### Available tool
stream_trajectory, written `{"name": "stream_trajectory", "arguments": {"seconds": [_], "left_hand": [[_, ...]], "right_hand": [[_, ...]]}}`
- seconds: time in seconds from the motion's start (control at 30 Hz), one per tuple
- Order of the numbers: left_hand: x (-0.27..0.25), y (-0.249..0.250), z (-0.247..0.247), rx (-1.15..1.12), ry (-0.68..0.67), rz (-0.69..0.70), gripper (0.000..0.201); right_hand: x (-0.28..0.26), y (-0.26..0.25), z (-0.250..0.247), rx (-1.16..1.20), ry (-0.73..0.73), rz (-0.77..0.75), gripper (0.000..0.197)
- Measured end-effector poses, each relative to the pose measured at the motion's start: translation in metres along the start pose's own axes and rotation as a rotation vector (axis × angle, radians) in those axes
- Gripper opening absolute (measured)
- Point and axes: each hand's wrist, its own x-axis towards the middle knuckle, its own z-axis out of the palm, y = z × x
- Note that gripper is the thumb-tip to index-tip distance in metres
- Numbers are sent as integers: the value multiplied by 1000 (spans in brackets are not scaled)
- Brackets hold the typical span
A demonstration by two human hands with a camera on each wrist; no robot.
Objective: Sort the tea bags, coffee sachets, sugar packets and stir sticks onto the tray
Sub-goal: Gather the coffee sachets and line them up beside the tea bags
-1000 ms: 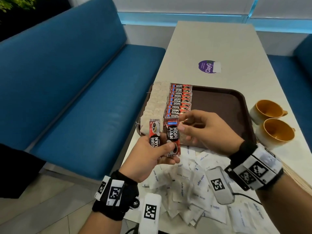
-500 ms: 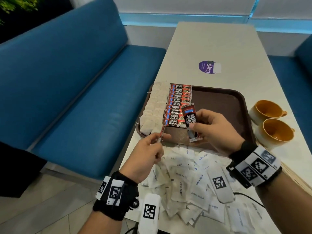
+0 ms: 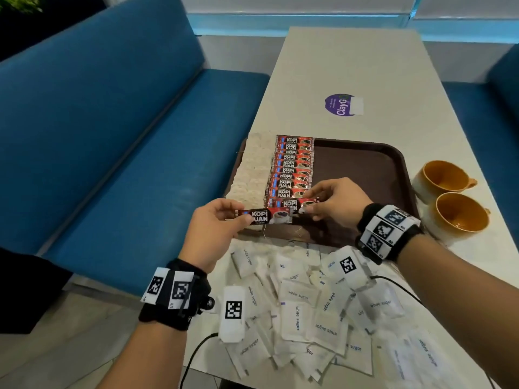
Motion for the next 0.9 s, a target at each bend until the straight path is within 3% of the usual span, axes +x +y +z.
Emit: {"name": "stream_trajectory", "arguments": {"seconds": [0.27,0.47,0.6,0.7,0.9], "left_hand": [[11,-6,10,100,-17,19,22],[16,-11,21,365,-34,111,34],[19,-12,26,454,-47,141,29],[18,-11,28,442,-66,138,22],[18,-18,27,266,-78,83,29]], "right_hand": [[13,1,8,-25,-15,77,28],[15,3,7,-87,31,88,27],[14,3,4,-60,62,79,28],[7,0,2,-46,78,28,21],[-6,0,-2,-129,-58,-29,16]]}}
